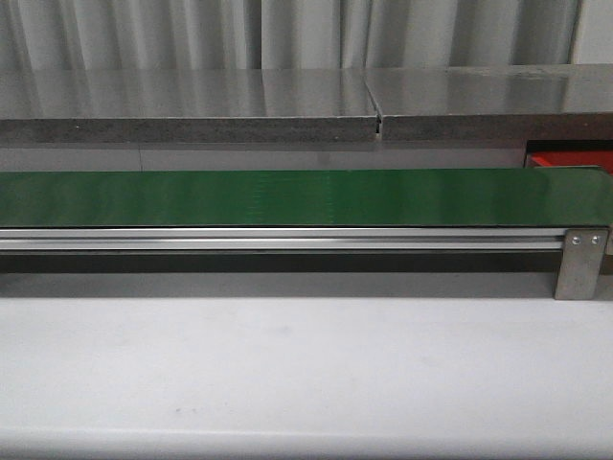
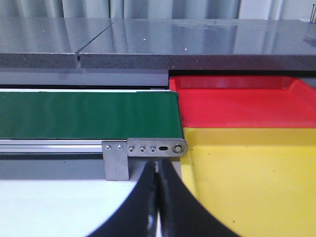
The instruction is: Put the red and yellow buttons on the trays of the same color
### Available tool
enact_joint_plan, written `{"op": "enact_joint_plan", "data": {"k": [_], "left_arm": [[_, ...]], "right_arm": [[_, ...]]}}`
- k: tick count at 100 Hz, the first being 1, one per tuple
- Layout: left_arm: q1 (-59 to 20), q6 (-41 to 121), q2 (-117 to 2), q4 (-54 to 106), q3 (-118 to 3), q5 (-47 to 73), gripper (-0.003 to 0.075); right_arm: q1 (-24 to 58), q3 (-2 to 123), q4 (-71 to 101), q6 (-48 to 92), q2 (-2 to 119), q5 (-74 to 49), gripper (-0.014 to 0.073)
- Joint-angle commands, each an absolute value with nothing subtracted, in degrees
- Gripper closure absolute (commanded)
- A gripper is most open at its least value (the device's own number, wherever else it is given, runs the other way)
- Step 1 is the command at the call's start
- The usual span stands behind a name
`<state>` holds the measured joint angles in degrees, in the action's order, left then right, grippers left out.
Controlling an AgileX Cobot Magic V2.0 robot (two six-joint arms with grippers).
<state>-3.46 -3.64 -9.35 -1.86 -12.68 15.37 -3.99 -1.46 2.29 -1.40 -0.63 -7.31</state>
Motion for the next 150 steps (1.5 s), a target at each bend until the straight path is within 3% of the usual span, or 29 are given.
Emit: {"op": "enact_joint_plan", "data": {"k": [1, 43, 50, 65, 72, 104, 150], "left_arm": [[-3.4, -4.1, -14.4, -2.0, -18.6, 13.4, 0.0741], [-3.4, -4.1, -31.4, -1.6, -30.0, 17.2, 0.0713], [-3.4, -4.1, -33.6, -1.6, -31.3, 17.7, 0.0621], [-3.4, -4.1, -36.9, -1.6, -33.6, 18.1, 0.0295], [-3.4, -4.1, -38.3, -1.6, -34.5, 18.4, 0.0214], [0.5, -11.0, -47.5, -1.4, -42.6, 29.2, 0.0206], [19.5, -11.8, -64.5, 2.3, -56.9, 47.0, 0.0206]], "right_arm": [[-4.2, -0.2, 2.2, -1.3, -1.6, -3.0, 0.0711], [-4.2, -0.2, 2.2, -1.3, -1.6, -3.0, 0.0711], [-4.2, -0.2, 2.2, -1.3, -1.6, -3.0, 0.0711], [-4.2, -0.2, 2.2, -1.3, -1.6, -3.0, 0.0711], [-4.2, -0.2, 2.2, -1.3, -1.6, -3.0, 0.0711], [-4.2, -0.2, 2.2, -1.3, -1.6, -3.0, 0.0711], [-4.2, -0.2, 2.2, -1.3, -1.6, -3.0, 0.0711]]}}
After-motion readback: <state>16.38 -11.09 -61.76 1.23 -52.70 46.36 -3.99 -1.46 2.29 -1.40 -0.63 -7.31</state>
